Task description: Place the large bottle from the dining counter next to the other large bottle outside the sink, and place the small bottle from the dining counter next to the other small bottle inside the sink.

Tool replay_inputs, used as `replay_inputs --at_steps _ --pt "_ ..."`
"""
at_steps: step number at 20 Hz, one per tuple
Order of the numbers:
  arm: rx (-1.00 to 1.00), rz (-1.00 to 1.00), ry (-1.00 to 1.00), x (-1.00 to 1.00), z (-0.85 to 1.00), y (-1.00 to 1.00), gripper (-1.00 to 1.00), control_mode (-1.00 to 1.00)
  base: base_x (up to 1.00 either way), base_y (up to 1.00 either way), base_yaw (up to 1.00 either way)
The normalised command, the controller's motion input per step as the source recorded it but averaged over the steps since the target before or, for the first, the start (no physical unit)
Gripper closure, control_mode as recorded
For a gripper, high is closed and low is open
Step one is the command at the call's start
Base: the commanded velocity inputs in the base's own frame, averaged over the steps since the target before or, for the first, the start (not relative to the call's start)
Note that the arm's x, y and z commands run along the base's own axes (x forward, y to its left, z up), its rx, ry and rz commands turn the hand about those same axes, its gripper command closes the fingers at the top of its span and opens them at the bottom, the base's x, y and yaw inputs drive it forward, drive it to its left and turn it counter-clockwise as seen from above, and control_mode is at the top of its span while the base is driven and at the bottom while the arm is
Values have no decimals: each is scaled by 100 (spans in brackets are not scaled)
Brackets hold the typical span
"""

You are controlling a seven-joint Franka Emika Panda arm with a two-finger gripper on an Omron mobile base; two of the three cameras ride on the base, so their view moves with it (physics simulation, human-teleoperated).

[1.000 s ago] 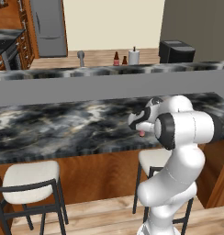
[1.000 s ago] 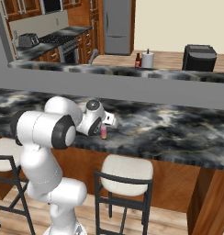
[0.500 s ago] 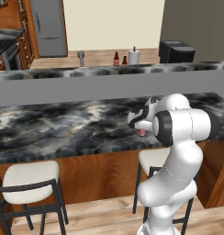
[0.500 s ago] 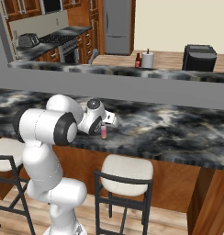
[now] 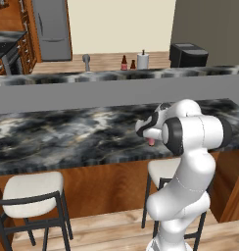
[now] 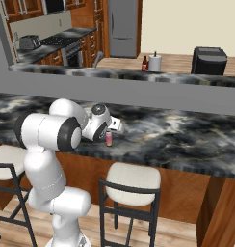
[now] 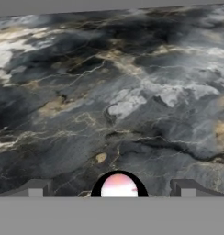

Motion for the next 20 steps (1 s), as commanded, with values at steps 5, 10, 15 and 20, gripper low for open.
replay_inputs --at_steps 5,10,15,20 --pt "0 0 0 0 -8 0 100 -100 0 0 0" --pt "0 0 0 0 -4 0 100 -100 0 0 0" --pt "0 0 0 0 0 -3 100 -100 0 0 0" --pt "0 0 0 0 0 -4 100 -100 0 0 0"
